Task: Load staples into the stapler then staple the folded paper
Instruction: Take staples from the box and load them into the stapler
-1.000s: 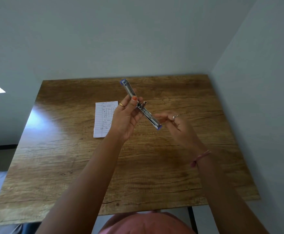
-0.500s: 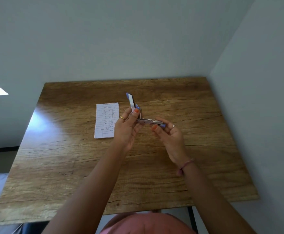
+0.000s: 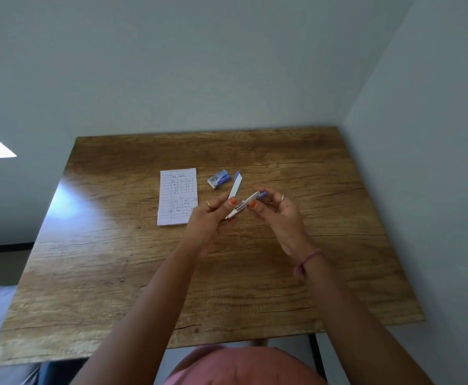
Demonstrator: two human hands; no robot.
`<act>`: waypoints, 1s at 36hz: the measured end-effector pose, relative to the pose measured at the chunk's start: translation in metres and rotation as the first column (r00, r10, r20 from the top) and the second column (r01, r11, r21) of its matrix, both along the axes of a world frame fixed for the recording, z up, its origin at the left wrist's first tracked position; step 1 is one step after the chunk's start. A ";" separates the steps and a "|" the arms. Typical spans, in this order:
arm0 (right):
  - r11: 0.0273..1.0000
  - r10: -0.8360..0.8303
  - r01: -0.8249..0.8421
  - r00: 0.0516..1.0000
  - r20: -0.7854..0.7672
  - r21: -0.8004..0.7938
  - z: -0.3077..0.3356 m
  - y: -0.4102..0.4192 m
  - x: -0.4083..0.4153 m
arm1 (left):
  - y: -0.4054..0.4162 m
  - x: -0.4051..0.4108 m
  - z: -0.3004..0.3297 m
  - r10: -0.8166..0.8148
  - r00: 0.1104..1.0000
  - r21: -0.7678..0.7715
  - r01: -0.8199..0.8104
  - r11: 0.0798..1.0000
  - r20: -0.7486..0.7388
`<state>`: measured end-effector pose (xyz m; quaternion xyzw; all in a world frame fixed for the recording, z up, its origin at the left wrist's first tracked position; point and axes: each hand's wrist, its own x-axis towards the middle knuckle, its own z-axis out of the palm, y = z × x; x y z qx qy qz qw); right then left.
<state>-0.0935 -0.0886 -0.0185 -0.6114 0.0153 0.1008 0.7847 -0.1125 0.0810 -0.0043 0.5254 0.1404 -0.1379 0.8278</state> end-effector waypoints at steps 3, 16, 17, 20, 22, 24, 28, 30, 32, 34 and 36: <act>1.000 0.006 -0.006 1.000 0.000 0.010 -0.003 0.000 -0.002 | 0.001 -0.001 0.001 0.030 0.999 -0.004 -0.030 1.000 0.020; 0.988 0.096 -0.079 0.987 0.132 -0.131 0.003 -0.001 -0.006 | 0.006 0.002 0.006 0.157 0.970 -0.239 -0.110 0.965 0.188; 0.983 0.115 -0.090 0.982 0.152 -0.161 0.005 -0.001 -0.005 | 0.006 0.002 0.006 0.155 0.970 -0.240 -0.107 0.965 0.189; 0.950 0.210 -0.143 0.951 0.229 -0.277 0.013 -0.005 -0.001 | 0.007 0.003 0.008 0.141 0.972 -0.238 -0.095 0.967 0.188; 0.914 0.266 -0.149 0.923 0.279 -0.377 0.018 -0.008 0.002 | 0.008 0.004 0.008 0.135 0.974 -0.234 -0.090 0.968 0.185; 0.871 0.315 -0.130 0.888 0.336 -0.474 0.022 -0.010 0.005 | 0.008 0.005 0.010 0.131 0.974 -0.230 -0.086 0.969 0.184; 0.806 0.397 -0.065 0.796 0.457 -0.588 0.028 -0.011 0.009 | 0.007 0.007 0.012 0.137 0.974 -0.242 -0.090 0.966 0.183; 0.756 0.446 -0.005 0.736 0.510 -0.654 0.028 -0.012 0.011 | 0.008 0.008 0.012 0.143 0.974 -0.252 -0.095 0.963 0.176; 0.721 0.467 0.033 0.714 0.522 -0.692 0.025 -0.013 0.013 | 0.008 0.009 0.012 0.150 0.973 -0.255 -0.103 0.961 0.173; 0.721 0.456 0.024 0.736 0.500 -0.692 0.023 -0.013 0.013 | 0.009 0.009 0.013 0.152 0.972 -0.258 -0.103 0.961 0.179; 0.739 0.431 -0.002 0.770 0.471 -0.674 0.022 -0.013 0.011 | 0.008 0.009 0.013 0.150 0.971 -0.261 -0.098 0.960 0.187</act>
